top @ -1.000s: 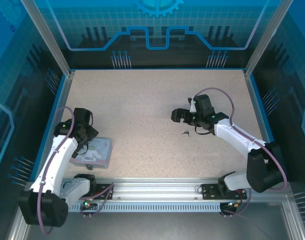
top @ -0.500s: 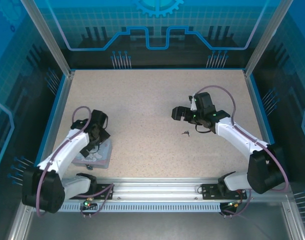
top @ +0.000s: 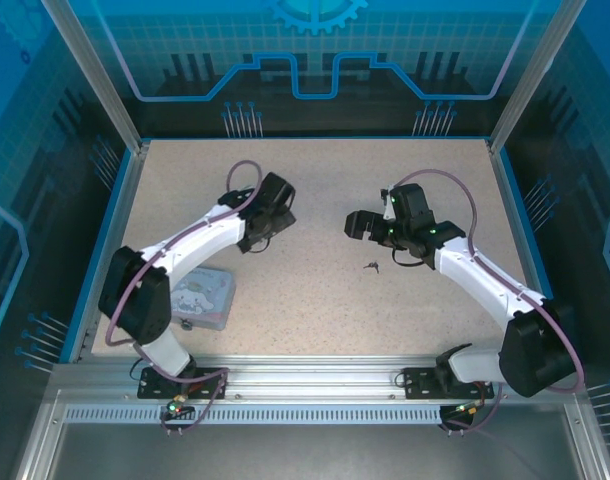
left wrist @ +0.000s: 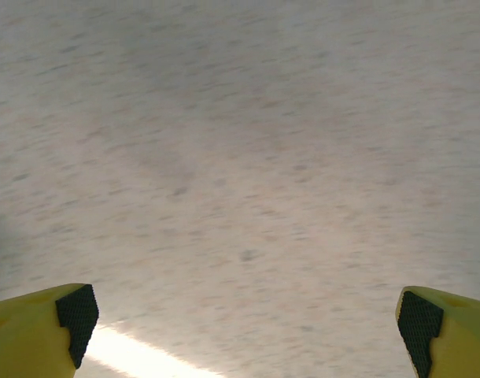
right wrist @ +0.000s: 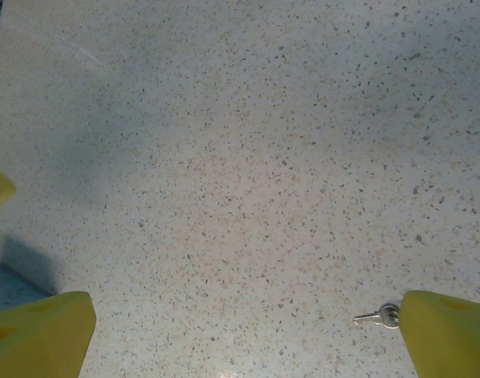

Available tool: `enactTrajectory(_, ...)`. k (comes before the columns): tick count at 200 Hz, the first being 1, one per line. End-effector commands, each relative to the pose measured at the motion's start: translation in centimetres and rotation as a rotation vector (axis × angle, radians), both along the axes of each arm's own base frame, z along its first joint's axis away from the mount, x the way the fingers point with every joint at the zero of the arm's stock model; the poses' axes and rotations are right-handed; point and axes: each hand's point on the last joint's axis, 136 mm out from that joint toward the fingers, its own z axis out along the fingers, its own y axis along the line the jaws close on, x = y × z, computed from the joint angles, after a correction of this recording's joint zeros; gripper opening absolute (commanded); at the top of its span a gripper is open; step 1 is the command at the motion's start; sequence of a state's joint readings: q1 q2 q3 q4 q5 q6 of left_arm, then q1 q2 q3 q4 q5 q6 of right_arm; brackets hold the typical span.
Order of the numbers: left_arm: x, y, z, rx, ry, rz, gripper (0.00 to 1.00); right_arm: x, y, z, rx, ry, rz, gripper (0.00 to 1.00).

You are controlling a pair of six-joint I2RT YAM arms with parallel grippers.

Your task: Unlock the padlock with the key

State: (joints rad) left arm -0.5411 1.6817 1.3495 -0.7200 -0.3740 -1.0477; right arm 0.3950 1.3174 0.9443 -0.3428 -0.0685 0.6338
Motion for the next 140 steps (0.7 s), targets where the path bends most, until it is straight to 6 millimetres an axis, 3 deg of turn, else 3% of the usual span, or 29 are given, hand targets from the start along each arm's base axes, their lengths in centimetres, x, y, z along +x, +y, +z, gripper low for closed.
enactTrajectory(1, 1.4, -0.8, 2.8, -0.021, -0.068, -0.021, 0.99, -0.9, 0.6, 0.5, 0.007, 0.019, 0.01, 1.0)
enactTrajectory(32, -1.0, 2.5, 3.1, -0.005, -0.038, 0.017, 0.99, -1.5, 0.9, 0.2, 0.002, 0.033, 0.025, 1.0)
enactTrajectory(98, -14.0, 14.5, 0.5, 0.03, 0.106, 0.258, 0.99, -1.3, 2.0, -0.7, 0.015, 0.044, 0.047, 1.0)
enactTrajectory(119, -17.1, 16.4, -0.5, 0.033, 0.141, 0.317, 0.99, -0.9, 2.5, -1.0, 0.017, 0.054, 0.058, 1.0)
enactTrajectory(140, -18.7, 17.0, -1.7, 0.018, 0.186, 0.36, 0.99, -0.6, 2.8, -1.4, 0.019, 0.06, 0.068, 1.0)
